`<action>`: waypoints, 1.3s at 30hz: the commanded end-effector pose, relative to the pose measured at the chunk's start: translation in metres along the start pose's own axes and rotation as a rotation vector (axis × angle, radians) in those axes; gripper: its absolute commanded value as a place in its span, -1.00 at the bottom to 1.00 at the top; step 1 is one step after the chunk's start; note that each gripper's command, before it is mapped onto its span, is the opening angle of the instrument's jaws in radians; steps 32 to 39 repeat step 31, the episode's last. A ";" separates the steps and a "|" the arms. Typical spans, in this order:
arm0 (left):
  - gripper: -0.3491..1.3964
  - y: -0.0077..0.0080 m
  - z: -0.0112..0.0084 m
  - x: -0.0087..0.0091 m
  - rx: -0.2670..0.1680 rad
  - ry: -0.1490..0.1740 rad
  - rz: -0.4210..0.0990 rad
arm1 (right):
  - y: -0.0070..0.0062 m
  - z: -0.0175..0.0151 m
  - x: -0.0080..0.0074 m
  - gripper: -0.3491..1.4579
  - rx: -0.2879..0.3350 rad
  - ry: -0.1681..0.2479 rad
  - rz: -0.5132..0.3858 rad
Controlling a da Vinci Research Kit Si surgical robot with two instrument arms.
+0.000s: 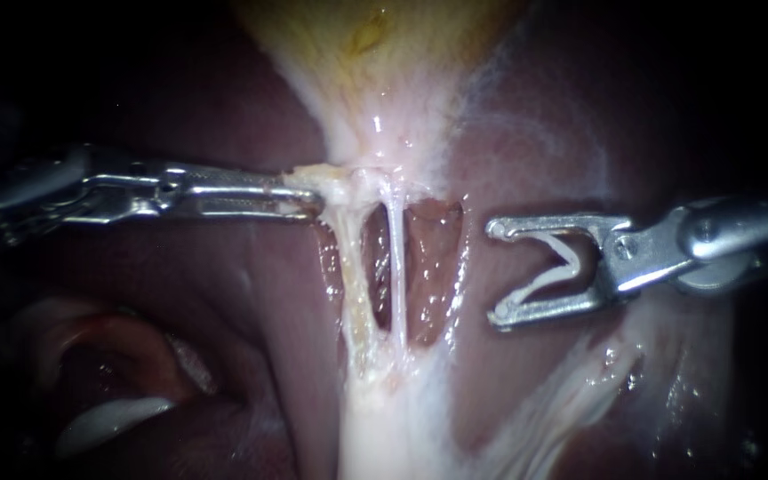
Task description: Grabbing gallbladder
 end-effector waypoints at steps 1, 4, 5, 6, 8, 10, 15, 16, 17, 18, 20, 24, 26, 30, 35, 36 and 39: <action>-1.00 -0.0001 -0.0002 -0.0003 -0.001 -0.008 -0.002 | 0.0000 0.0000 0.0000 -0.09 0.000 0.000 0.000; -1.00 -0.0006 -0.0009 -0.0012 -0.001 -0.021 -0.013 | 0.0000 0.0000 0.0000 -0.09 0.000 0.000 0.000; -1.00 -0.0008 -0.0011 -0.0015 0.000 -0.024 -0.015 | 0.0000 0.0000 0.0000 -0.09 0.000 0.000 0.000; -1.00 -0.0010 -0.0012 -0.0018 0.001 -0.029 -0.012 | 0.0000 0.0000 0.0000 -0.09 0.000 0.000 0.000; -1.00 -0.0013 -0.0015 -0.0024 0.002 -0.038 -0.009 | 0.0000 0.0000 0.0000 -0.09 0.000 0.000 0.000; -1.00 -0.0016 -0.0018 -0.0030 0.004 -0.044 -0.007 | 0.0000 0.0000 0.0000 -0.09 0.000 0.000 0.000; -1.00 -0.0019 -0.0020 -0.0034 0.002 -0.047 -0.010 | 0.0000 0.0000 0.0000 -0.09 0.000 0.000 0.000; -1.00 -0.0019 -0.0020 -0.0034 0.002 -0.047 -0.010 | 0.0000 0.0000 0.0000 -0.09 0.000 0.000 0.000; -1.00 -0.0019 -0.0020 -0.0034 0.002 -0.047 -0.010 | 0.0000 0.0000 0.0000 -0.09 0.000 0.000 0.000; -1.00 -0.0019 -0.0020 -0.0034 0.002 -0.047 -0.010 | 0.0000 0.0000 0.0000 -0.09 0.000 0.000 0.000; -1.00 -0.0019 -0.0020 -0.0034 0.002 -0.047 -0.010 | 0.0000 0.0000 0.0000 -0.09 -0.001 0.000 0.000; -1.00 -0.0018 -0.0020 -0.0034 0.002 -0.047 -0.010 | 0.0000 0.0000 0.0000 -0.09 0.000 0.000 0.000; -1.00 -0.0018 -0.0020 -0.0033 0.002 -0.047 -0.009 | 0.0000 0.0000 0.0000 -0.09 0.000 0.000 0.000; -1.00 -0.0018 -0.0020 -0.0033 0.002 -0.047 -0.009 | 0.0000 0.0000 0.0000 -0.09 0.000 0.000 0.000; -1.00 -0.0018 -0.0020 -0.0033 0.002 -0.047 -0.009 | 0.0000 0.0000 0.0000 -0.09 0.000 0.000 0.000; -1.00 -0.0018 -0.0020 -0.0033 0.002 -0.047 -0.009 | 0.0000 0.0000 0.0000 -0.09 0.000 0.000 0.000; -1.00 -0.0018 -0.0020 -0.0033 0.002 -0.047 -0.009 | 0.0000 0.0000 0.0000 -0.09 0.000 0.000 0.000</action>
